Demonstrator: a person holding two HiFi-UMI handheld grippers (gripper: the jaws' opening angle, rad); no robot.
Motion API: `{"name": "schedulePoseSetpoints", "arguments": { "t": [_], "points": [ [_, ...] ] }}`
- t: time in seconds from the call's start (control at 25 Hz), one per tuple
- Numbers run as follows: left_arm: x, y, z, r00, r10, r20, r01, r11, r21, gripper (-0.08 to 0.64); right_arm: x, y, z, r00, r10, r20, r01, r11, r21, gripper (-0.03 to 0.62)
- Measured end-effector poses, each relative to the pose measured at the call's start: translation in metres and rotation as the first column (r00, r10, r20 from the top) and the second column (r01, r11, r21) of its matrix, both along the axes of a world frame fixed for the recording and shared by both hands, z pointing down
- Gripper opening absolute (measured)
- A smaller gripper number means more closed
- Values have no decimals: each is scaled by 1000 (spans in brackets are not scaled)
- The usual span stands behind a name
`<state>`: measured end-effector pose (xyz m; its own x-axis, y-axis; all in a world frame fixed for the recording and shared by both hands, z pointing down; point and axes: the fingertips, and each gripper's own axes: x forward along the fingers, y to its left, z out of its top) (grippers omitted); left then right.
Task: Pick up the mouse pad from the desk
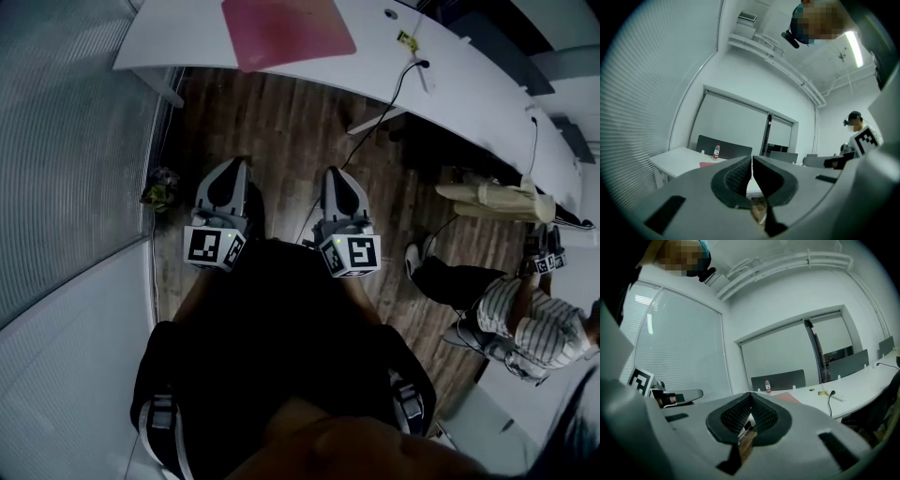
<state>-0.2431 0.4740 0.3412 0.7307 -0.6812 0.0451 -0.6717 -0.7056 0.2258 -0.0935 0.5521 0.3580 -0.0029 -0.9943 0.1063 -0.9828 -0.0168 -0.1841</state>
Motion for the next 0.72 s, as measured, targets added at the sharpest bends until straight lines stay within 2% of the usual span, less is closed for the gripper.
{"name": "schedulePoseSetpoints", "arguments": {
  "t": [0.2,0.36,0.72],
  "points": [
    [14,-83,-3,999,36,3,-36,999,14,11,9,-77,-4,1000,21,-1,-21,1000,-2,0],
    [25,-143,6,997,69,30,-68,998,-10,11,21,-142,-4,999,33,5,-33,999,-18,0],
    [31,-271,2,997,66,43,-65,997,-29,10,24,-275,-12,1000,15,22,-15,1000,-5,0]
  ]
}}
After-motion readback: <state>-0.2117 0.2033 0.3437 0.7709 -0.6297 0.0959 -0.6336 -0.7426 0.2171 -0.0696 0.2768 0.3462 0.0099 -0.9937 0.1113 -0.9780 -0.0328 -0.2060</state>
